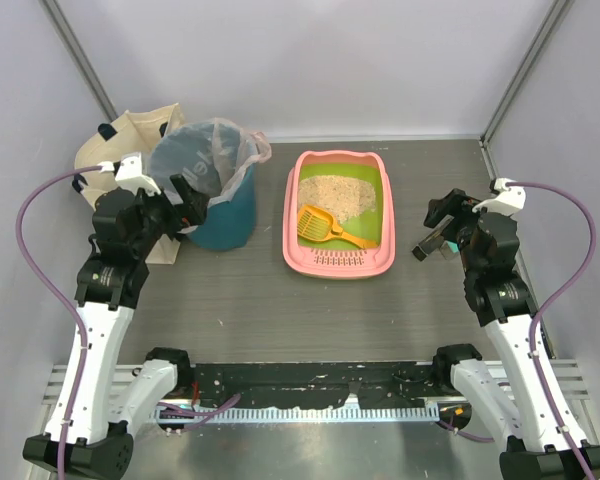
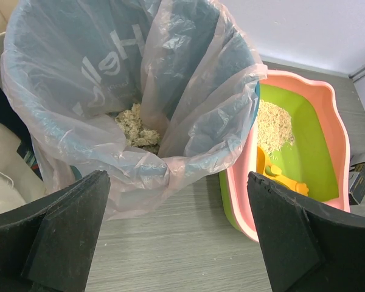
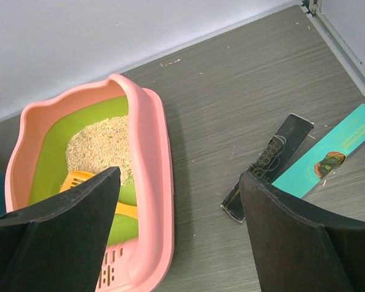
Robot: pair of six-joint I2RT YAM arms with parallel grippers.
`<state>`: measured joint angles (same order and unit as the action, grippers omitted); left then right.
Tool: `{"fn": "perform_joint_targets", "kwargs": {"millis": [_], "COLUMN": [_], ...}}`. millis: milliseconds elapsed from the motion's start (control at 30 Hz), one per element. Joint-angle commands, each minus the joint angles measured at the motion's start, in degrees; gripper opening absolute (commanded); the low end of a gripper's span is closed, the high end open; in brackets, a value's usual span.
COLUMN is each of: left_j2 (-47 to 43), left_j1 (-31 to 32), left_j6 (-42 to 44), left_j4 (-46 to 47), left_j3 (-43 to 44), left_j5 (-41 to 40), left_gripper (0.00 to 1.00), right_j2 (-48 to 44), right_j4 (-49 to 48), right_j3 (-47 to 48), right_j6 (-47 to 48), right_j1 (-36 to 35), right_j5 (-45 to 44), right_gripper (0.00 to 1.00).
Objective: Clean the litter box
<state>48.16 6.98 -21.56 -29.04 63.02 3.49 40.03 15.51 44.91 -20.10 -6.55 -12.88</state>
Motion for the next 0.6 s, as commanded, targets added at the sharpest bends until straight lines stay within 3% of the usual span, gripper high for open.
{"fn": "perform_joint_targets", "kwargs": {"millis": [0,133,333,567], "left_j2": [-0.79,-0.26,-1.93,-0.62], "left_j1": [-0.30,-0.39,-0.30,-0.30], "left_j6": [0.91,0.73,0.29,1.87], "left_j4": [1.17,1.70,9.25,10.67], "left_j3": [2.63,4.21,5.88,4.23], "left_j5": [-1.55,-3.04,-13.76,-9.29], "left_gripper": [1.00,1.00,1.00,1.00], "right_j2": [-0.22,0.57,2.59,9.88], "right_j4": [-1.36,-0.39,2.86,9.70], "right_j3": [3.17,3.96,8.08,16.33], "right_j6": [0.06,0.67,1.82,3.13], "right_j1": [0.04,0.04,0.04,0.04], "right_j5": [2.07,2.69,2.60,6.03], "right_gripper": [0.84,0.84,0.78,0.71]}}
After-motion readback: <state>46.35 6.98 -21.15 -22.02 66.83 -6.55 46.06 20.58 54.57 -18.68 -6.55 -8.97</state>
